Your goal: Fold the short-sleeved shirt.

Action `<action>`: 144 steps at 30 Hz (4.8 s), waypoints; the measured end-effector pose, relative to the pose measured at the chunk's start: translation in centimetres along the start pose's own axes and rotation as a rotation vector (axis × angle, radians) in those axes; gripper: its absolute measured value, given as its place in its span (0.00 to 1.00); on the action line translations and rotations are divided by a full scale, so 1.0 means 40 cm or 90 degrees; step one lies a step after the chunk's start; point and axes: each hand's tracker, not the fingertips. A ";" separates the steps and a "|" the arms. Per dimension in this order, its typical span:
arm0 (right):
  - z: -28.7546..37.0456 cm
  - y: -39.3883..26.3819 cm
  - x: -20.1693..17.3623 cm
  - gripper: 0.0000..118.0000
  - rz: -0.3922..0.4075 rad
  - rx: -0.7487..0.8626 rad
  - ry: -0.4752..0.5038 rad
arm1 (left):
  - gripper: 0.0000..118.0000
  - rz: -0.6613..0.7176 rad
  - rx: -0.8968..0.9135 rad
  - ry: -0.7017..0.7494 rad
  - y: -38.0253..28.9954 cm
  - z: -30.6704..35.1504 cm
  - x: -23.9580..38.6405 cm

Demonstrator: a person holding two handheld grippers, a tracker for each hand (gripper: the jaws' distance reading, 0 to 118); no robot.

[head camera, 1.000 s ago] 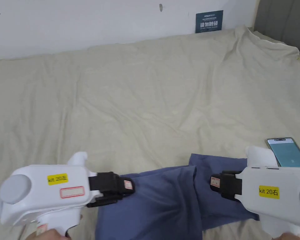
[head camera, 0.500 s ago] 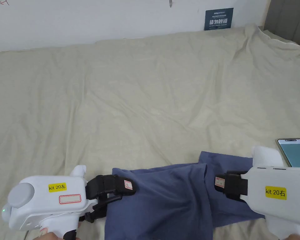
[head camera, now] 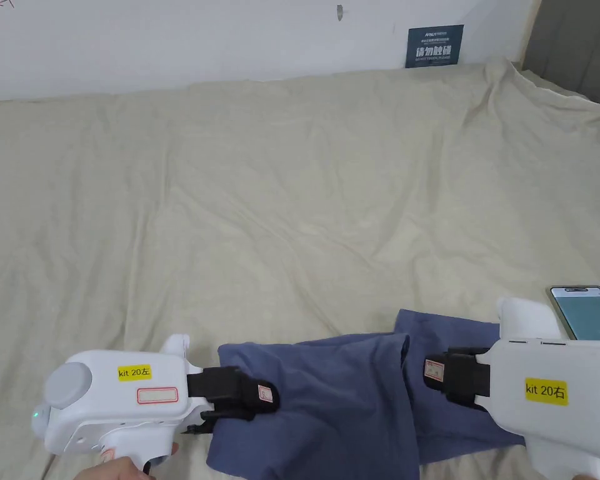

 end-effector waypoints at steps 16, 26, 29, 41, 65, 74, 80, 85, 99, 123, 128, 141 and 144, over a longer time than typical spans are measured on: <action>-0.032 0.010 -0.002 0.00 0.010 -0.018 0.003 | 0.13 0.016 0.161 0.081 -0.050 0.335 -0.071; -0.041 0.004 0.005 0.00 -0.005 -0.018 0.009 | 0.13 0.032 0.238 0.170 -0.148 0.467 0.002; -0.033 -0.004 0.004 0.00 -0.002 -0.016 0.013 | 0.13 -0.016 0.231 0.180 -0.139 0.437 0.096; 0.012 -0.014 0.071 0.00 -0.038 0.009 0.017 | 0.13 -0.130 0.023 0.180 -0.023 0.021 0.351; 0.012 -0.028 0.108 0.00 -0.064 0.012 0.019 | 0.98 -0.120 0.014 0.076 -0.026 0.029 0.375; 0.028 -0.031 0.114 0.00 -0.064 0.018 0.015 | 0.27 -0.116 -0.012 0.143 -0.065 -0.072 0.310; 0.043 -0.035 0.129 0.00 -0.068 0.022 0.015 | 0.13 -0.190 0.002 0.227 -0.059 -0.153 0.348; 0.039 -0.038 0.165 0.00 -0.087 0.021 0.008 | 0.13 -0.202 -0.040 0.237 -0.069 -0.214 0.395; 0.068 -0.026 0.157 0.00 -0.069 0.031 -0.008 | 0.13 -0.229 -0.074 0.087 -0.120 -0.238 0.449; -0.243 -0.068 -0.188 0.00 0.177 -0.088 -0.026 | 0.99 -0.010 0.136 -0.004 -0.113 0.194 0.038; -0.241 -0.066 -0.190 0.00 0.170 -0.088 -0.030 | 0.99 0.003 0.063 0.000 -0.044 0.111 0.022; -0.230 -0.056 -0.182 0.00 0.135 -0.097 -0.017 | 0.85 -0.110 -0.057 0.028 0.036 -0.035 0.080; -0.217 -0.047 -0.184 0.00 0.128 -0.091 -0.013 | 0.32 -0.127 -0.023 0.141 0.042 -0.006 0.049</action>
